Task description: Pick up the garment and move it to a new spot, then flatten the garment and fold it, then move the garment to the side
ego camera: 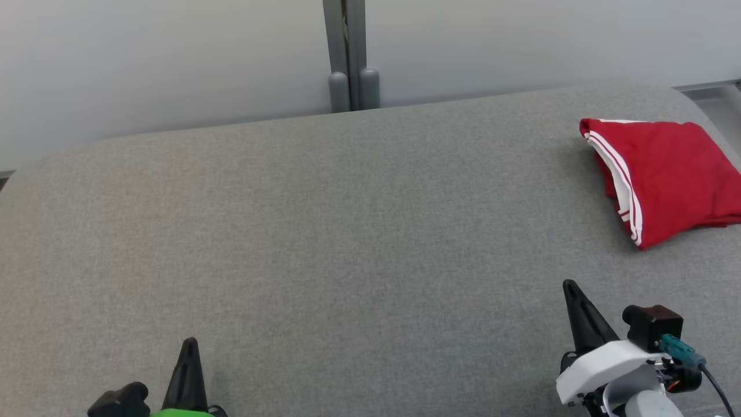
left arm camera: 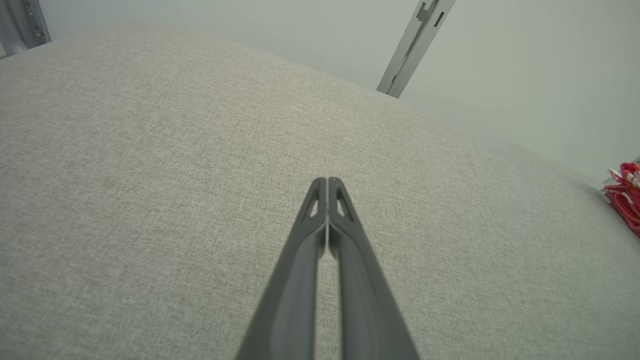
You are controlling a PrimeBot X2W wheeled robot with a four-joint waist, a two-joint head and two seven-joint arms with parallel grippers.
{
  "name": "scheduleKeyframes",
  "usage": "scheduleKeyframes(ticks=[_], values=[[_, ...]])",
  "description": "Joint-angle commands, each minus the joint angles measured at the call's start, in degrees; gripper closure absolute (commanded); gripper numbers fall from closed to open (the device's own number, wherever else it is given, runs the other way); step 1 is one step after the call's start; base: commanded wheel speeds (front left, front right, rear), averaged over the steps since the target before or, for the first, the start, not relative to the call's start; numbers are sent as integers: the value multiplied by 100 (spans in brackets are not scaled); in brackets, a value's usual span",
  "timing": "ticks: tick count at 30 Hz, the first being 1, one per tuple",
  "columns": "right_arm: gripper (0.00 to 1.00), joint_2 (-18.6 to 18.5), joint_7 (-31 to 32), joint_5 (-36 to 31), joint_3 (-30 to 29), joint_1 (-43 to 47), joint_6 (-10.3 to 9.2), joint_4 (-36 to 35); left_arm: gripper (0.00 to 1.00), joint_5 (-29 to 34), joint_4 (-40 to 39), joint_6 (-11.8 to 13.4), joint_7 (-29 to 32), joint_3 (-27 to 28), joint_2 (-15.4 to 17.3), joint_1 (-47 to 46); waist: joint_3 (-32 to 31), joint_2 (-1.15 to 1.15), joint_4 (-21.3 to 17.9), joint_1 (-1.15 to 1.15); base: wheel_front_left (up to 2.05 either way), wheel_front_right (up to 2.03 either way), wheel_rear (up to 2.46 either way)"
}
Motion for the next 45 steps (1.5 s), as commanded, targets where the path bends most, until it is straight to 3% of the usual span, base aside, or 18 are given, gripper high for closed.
scheduleKeyframes(ticks=[1,22,45], values=[[100,-16,67,302,-53,-112,0,-98,100,-251,-79,-10,58,57,15,-100,-1,0,6,0,0,0,0],[100,-30,573,2359,-203,-105,-2,-297,100,-1986,-203,-1,584,273,25,-382,-18,0,71,0,0,0,0],[100,-44,1028,4101,-355,-128,-3,-431,100,-3465,-298,5,1035,459,36,-618,-37,0,142,0,0,0,0]])
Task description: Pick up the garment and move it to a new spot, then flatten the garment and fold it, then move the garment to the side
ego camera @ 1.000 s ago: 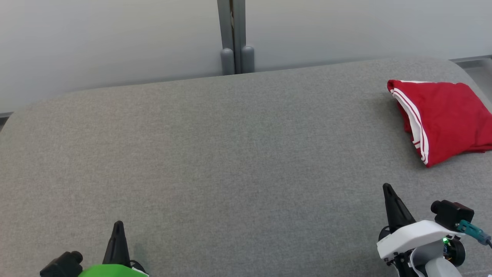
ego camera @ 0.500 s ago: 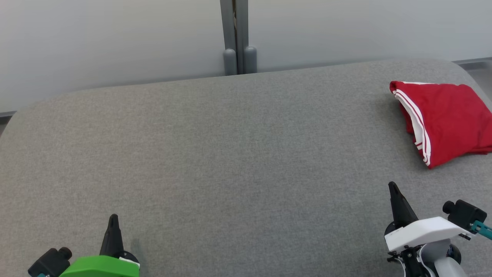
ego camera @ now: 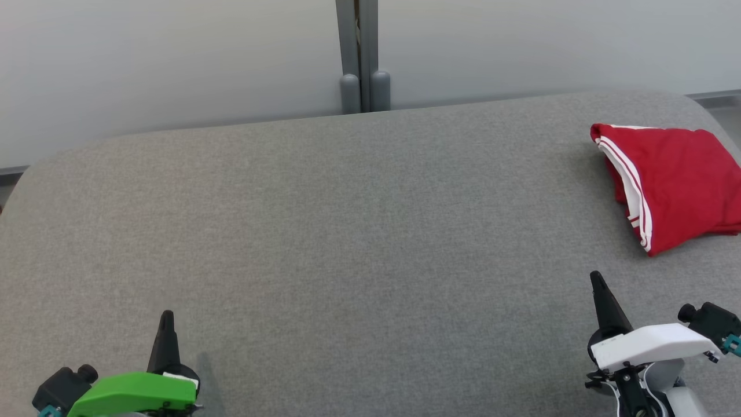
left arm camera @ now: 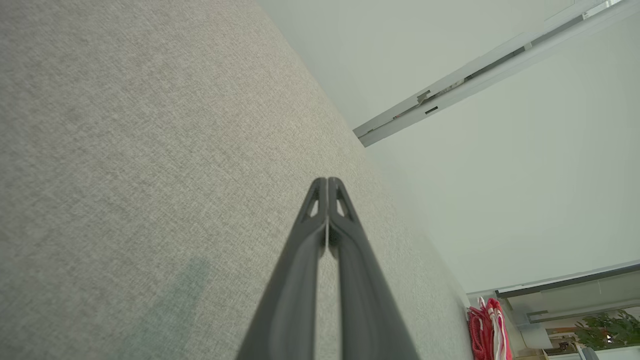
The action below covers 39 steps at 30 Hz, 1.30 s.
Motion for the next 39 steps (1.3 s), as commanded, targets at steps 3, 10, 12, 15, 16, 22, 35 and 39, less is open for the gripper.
scheduleKeyframes(ticks=[3,10,12,15,16,22,35,39], values=[[100,-34,76,318,-47,-116,-3,-104,100,-277,-90,5,86,67,36,-179,-3,0,11,0,0,0,0],[100,-37,196,756,-86,-122,-4,-138,100,-652,-114,6,197,110,39,-247,-9,0,32,0,0,0,0],[100,-38,228,888,-96,-123,-3,-147,100,-765,-120,6,234,125,40,-260,-10,0,39,0,0,0,0],[100,-39,272,1061,-111,-125,-4,-161,100,-901,-128,6,279,143,41,-280,-13,0,48,0,0,0,0],[100,-40,290,1124,-116,-126,-4,-166,100,-961,-129,6,294,151,42,-289,-14,0,51,0,0,0,0],[100,-42,385,1477,-147,-121,-4,-192,100,-1256,-146,7,391,191,44,-347,-19,0,70,0,0,0,0],[100,-46,558,2151,-208,-126,-5,-241,100,-1837,-174,8,561,262,48,-436,-30,0,110,0,0,0,0],[100,-48,614,2347,-227,-126,-4,-254,100,-1996,-184,9,610,282,49,-465,-33,0,123,0,0,0,0]])
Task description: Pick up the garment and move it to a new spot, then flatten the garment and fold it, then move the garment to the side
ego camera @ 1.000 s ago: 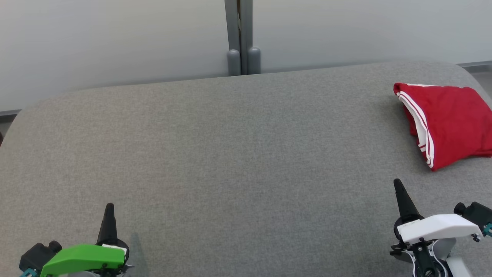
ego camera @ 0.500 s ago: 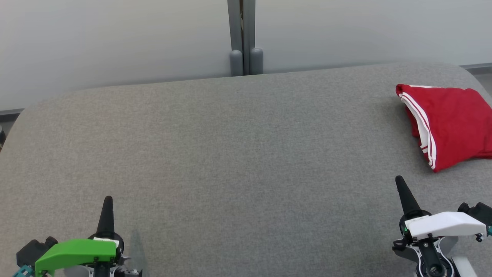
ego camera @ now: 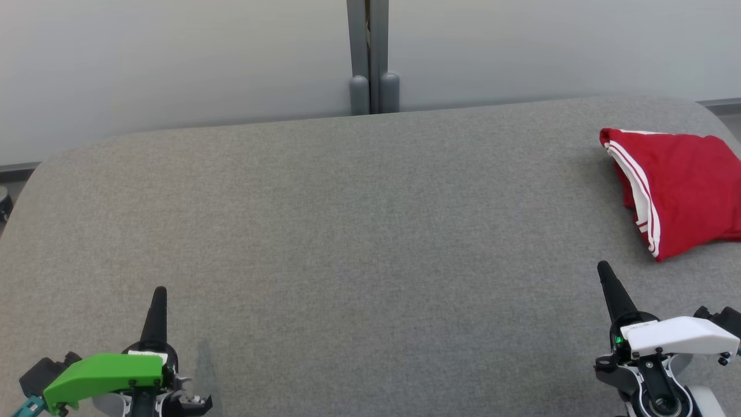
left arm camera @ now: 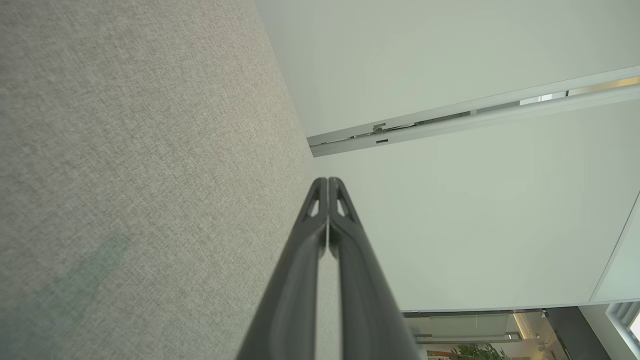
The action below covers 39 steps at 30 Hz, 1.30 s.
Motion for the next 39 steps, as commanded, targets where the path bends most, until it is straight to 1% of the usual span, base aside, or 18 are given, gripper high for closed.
scheduleKeyframes(ticks=[1,24,39], values=[[100,-32,42,153,-33,-66,-3,-63,100,-127,-46,9,35,30,43,-149,-2,0,5,0,0,0,0],[100,-40,314,1154,-119,-78,-3,-133,100,-983,-93,10,300,143,49,-279,-21,0,77,0,0,0,0],[100,-43,443,1650,-163,-71,-3,-166,100,-1395,-112,12,431,191,52,-336,-33,0,120,0,0,0,0]])
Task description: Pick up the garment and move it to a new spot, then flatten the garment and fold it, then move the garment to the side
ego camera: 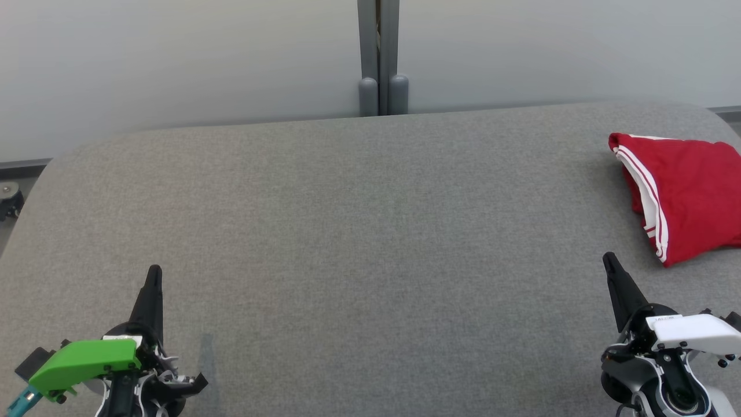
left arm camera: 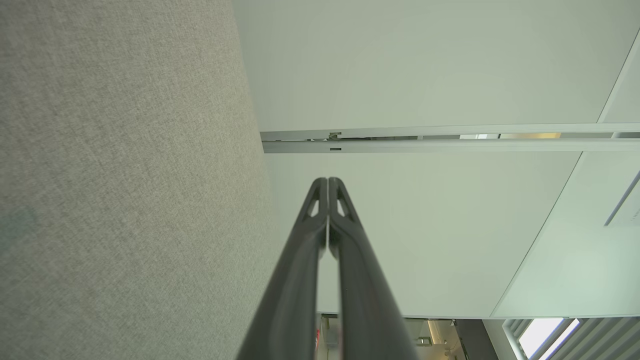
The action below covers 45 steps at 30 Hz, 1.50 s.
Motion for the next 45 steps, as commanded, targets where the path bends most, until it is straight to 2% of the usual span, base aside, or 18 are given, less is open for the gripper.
scheduleKeyframes(ticks=[1,45], values=[[100,-32,22,17,-15,-38,0,-25,100,-20,-21,11,20,16,42,-79,0,0,0,0,0,0,0],[100,-32,22,16,-14,-37,0,-24,100,-20,-20,11,20,15,42,-79,0,0,0,0,0,0,0]])
